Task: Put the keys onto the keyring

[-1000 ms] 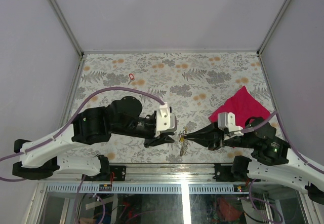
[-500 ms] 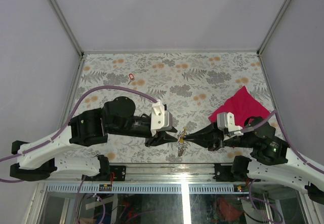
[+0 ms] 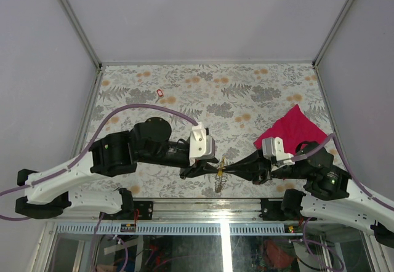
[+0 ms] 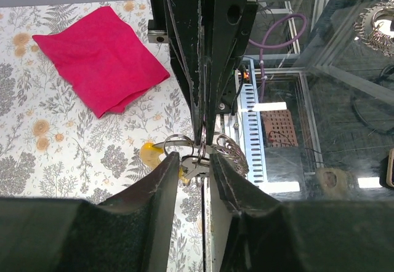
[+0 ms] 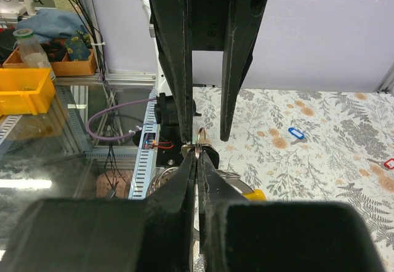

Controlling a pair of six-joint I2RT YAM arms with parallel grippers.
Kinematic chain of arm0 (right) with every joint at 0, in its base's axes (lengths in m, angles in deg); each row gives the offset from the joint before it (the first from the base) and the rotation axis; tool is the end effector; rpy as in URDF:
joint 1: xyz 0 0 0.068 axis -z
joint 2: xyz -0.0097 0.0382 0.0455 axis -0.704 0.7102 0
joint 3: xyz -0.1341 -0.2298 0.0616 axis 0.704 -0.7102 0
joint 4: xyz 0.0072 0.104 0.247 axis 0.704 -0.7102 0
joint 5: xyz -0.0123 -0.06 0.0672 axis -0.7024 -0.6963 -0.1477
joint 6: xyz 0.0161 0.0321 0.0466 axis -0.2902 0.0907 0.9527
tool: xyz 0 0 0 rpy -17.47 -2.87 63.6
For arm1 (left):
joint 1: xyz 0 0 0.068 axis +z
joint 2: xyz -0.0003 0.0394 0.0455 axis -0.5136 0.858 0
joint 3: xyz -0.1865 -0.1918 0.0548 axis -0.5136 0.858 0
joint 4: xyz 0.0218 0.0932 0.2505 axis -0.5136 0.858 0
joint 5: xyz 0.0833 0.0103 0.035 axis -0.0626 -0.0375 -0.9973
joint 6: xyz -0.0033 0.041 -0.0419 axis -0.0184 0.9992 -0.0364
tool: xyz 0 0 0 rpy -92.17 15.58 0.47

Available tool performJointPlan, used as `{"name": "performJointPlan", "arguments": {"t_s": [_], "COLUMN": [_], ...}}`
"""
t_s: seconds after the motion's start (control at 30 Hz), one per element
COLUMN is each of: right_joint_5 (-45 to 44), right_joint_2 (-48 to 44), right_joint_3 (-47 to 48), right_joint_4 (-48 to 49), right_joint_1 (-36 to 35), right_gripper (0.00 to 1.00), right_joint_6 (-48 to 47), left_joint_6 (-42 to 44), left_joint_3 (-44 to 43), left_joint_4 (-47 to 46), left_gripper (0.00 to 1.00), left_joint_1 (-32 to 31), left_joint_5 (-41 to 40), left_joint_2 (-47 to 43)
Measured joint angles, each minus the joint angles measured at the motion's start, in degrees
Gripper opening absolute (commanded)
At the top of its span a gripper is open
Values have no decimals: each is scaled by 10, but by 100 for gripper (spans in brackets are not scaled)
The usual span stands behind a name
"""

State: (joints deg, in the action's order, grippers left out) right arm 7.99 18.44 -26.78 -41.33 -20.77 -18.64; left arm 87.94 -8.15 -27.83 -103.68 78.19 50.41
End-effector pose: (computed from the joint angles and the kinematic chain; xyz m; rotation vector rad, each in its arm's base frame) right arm 0.0412 0.1316 0.3950 -1.0899 1.0260 1.2329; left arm 0.0536 -0.2175 0.4518 1.4972 1.3544 -1.0241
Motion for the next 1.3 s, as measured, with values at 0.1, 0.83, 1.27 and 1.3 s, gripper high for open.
{"name": "performJointPlan", "arguments": {"t_s": [0.1, 0.83, 1.27, 1.3], "right_joint_5": [0, -16, -28, -29], "right_joint_2": [0, -28, -38, -38], "right_joint_3": [0, -14, -17, -17], "right_joint_4": [0, 28, 47, 47], "right_joint_1": [0, 0, 0, 0], "right_gripper": [0, 0, 0, 0], "right_joint_6": [0, 17, 26, 26], "left_joint_6": [0, 0, 0, 0], "left_joint_3": [0, -7, -7, -7], "left_joint_4": [0, -17, -31, -31], "left_gripper": [19, 0, 3, 3], "left_joint_1": [0, 0, -1, -1], "left_joint_5": [2, 13, 16, 16], "left_joint_2": [5, 14, 6, 5]}}
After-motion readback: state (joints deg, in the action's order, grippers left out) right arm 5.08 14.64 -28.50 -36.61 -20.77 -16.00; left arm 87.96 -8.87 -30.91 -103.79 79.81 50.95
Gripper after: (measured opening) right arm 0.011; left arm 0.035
